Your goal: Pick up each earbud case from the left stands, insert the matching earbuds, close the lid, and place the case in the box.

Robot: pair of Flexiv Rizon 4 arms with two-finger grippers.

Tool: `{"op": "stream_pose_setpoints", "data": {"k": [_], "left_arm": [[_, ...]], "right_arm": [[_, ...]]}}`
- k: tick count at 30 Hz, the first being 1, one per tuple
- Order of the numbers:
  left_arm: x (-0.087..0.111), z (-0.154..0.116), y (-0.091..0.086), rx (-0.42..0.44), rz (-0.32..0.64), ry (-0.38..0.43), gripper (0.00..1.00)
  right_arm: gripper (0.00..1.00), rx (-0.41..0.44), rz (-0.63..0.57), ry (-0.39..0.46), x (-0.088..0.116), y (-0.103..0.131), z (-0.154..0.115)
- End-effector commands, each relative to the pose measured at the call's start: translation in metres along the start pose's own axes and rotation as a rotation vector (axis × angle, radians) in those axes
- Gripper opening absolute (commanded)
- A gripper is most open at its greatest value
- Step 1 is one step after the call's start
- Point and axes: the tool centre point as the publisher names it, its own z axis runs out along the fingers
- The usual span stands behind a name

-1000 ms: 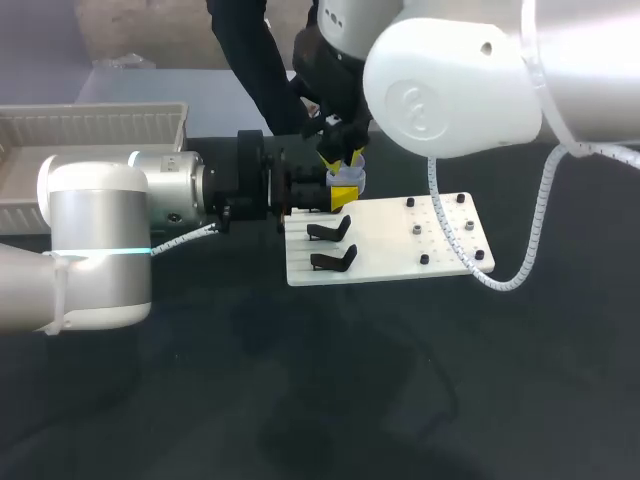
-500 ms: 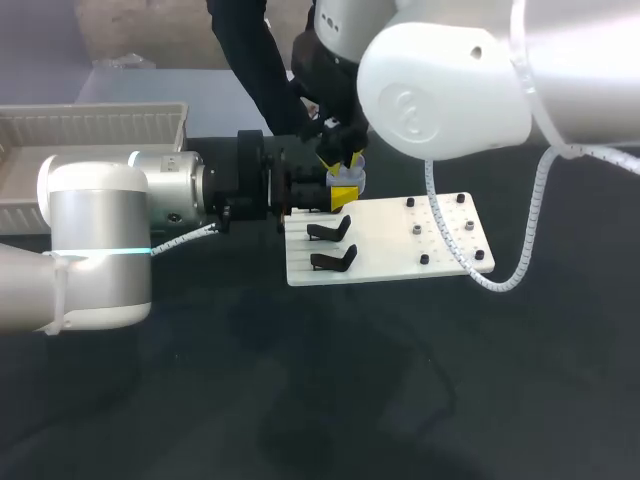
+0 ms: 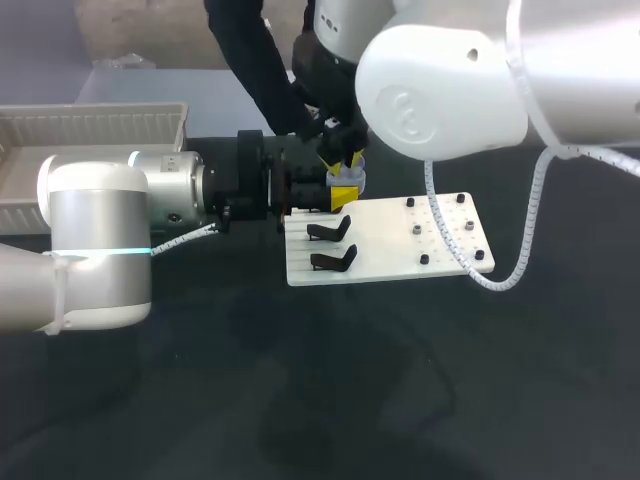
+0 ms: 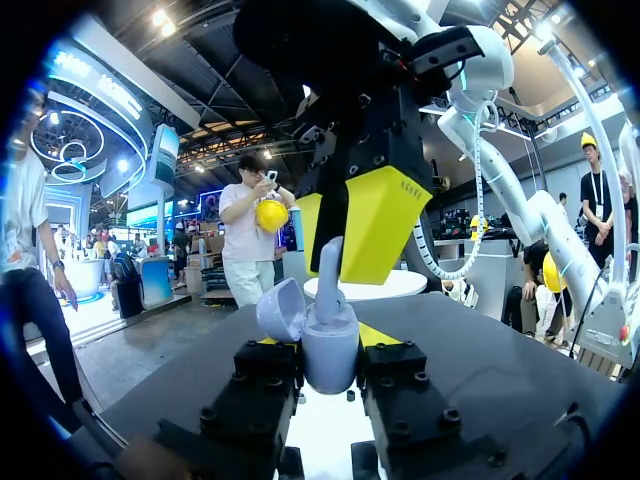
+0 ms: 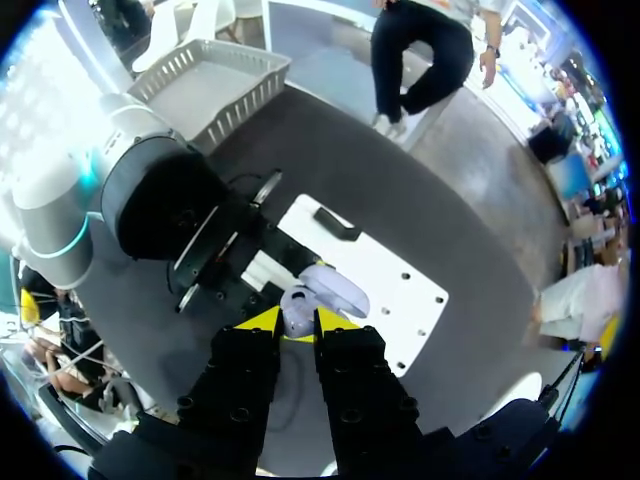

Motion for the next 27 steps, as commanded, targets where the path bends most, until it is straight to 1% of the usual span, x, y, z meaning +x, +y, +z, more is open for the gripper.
{"op": "stream_pose_setpoints", "data": {"k": [1,27], "left_arm": [[0.0009,0.0002,-0.0013,-0.007,0.005,-0.005,0.00],[0.0009,0.0002,-0.0013,-0.007,0.005,-0.005,0.00]], "right_arm": [[0.00,0.002,-0.001,0.003,-0.0022,0.0004,0.0015],[0.00,0.010,-0.010,0.012,-0.0014,0.0008,0.0051]]}}
